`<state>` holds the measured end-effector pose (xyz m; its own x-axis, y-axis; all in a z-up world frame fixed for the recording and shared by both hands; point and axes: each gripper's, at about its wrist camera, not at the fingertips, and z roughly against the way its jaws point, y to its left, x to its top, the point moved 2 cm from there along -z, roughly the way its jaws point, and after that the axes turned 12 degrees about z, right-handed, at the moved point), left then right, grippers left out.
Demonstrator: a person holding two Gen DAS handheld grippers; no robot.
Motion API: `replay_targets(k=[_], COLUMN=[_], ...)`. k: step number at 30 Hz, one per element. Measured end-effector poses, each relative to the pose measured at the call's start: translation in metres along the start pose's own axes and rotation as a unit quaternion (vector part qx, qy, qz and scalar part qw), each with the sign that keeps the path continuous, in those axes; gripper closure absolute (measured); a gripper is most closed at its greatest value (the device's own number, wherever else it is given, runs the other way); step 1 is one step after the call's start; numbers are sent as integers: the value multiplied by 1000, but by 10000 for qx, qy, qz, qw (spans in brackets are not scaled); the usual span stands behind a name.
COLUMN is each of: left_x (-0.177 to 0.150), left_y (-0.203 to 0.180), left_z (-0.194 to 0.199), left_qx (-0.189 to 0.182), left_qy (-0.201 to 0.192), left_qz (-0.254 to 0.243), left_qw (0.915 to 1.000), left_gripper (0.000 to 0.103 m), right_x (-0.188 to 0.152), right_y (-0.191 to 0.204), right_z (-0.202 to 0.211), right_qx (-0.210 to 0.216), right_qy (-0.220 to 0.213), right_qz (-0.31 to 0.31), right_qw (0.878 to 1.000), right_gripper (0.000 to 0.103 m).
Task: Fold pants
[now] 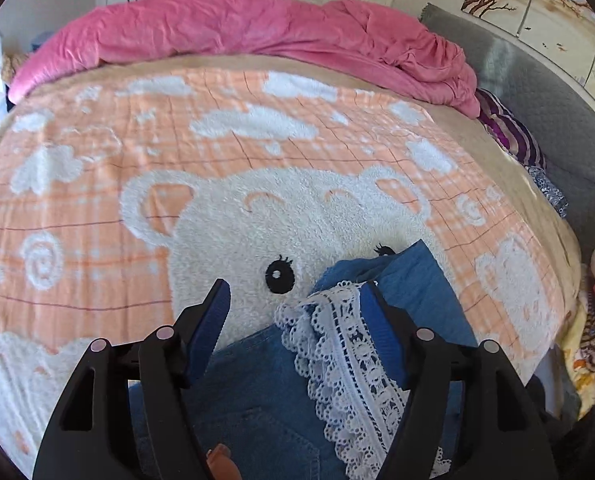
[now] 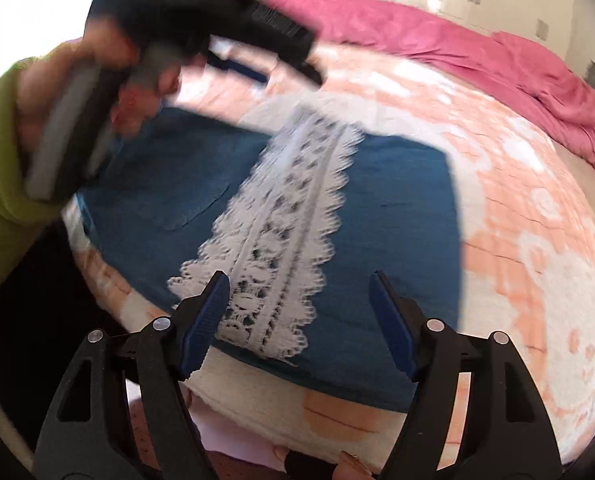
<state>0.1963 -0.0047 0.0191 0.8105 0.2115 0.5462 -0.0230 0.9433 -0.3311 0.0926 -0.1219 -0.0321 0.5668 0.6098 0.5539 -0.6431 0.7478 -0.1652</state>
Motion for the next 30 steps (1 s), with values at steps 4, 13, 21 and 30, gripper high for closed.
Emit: replay_targets(k=[4, 13, 21, 30], left_x=[-12, -41, -73, -101], left_y=[3, 11, 40, 73], left_z=[16, 60, 111, 153], left_qx=[-12, 162, 644, 892], left_qy=[-86, -537, -978, -1195], left_qz=[38, 46, 287, 744], left_qw=[10000, 9984, 9927, 9860], left_gripper=[36, 20, 9, 8], right_x=[-4, -1, 11, 37], right_y=[-4, -17, -27, -21], right_z=[-4, 47, 74, 83], right_qx=[136, 120, -184, -134], right_qy=[6, -530, -839, -958], right_qz=[-315, -521, -602, -464], right_qw=[9994, 9972, 9945, 9942], right_gripper=[39, 29, 14, 10])
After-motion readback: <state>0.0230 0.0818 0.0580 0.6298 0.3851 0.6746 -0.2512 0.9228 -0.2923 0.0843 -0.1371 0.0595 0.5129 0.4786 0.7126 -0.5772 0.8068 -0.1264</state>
